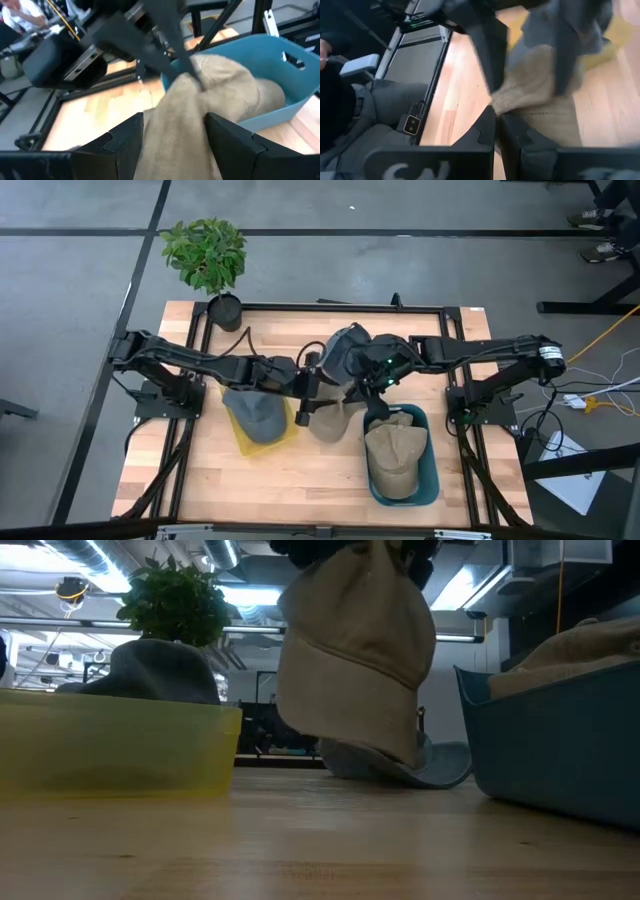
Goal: Pick & Place hat
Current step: Put the brown cap into the yellow bin
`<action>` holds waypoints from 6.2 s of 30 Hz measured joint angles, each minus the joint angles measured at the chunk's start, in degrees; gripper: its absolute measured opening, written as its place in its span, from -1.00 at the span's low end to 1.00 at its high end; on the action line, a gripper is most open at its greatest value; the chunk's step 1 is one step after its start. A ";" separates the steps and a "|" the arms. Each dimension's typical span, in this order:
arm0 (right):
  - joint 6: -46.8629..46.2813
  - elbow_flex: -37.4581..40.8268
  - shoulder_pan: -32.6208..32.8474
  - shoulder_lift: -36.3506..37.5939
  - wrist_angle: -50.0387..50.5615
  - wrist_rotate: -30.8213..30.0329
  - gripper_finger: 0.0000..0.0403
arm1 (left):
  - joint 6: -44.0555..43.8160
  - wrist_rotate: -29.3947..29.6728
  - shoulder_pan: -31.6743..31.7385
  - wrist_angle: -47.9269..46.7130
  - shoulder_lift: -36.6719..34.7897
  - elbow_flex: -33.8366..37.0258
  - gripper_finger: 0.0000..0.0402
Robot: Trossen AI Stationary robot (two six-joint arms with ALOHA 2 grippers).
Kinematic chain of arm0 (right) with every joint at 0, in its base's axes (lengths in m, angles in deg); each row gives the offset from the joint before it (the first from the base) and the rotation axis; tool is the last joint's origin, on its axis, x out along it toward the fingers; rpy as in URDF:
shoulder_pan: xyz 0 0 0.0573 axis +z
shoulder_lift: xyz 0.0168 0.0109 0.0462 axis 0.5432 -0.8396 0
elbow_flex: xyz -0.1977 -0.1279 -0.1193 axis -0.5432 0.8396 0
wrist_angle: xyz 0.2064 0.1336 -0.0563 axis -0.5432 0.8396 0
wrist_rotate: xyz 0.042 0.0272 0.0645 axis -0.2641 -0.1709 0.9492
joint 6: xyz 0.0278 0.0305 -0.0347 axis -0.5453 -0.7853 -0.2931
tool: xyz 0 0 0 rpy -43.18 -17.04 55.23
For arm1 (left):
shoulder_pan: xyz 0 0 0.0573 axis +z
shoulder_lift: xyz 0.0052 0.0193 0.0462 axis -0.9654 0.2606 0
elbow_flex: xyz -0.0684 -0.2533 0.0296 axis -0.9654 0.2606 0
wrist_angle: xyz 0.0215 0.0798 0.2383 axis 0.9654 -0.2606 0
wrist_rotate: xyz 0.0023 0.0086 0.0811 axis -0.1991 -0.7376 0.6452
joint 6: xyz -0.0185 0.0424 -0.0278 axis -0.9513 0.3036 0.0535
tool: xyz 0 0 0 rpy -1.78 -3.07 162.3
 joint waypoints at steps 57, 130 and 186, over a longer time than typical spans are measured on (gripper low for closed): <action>9.53 0.04 2.62 -2.36 -7.02 -21.59 0.07 | -12.16 -19.50 7.28 -19.35 -12.57 0.04 -0.97; 1.54 0.13 2.03 1.14 -0.13 -30.70 -0.11 | -12.97 -2.85 9.64 -17.28 -12.85 0.09 -0.97; -3.22 0.07 -5.99 -6.61 -16.98 -16.53 -0.94 | -5.75 0.63 9.11 -20.56 -17.23 -0.01 -0.57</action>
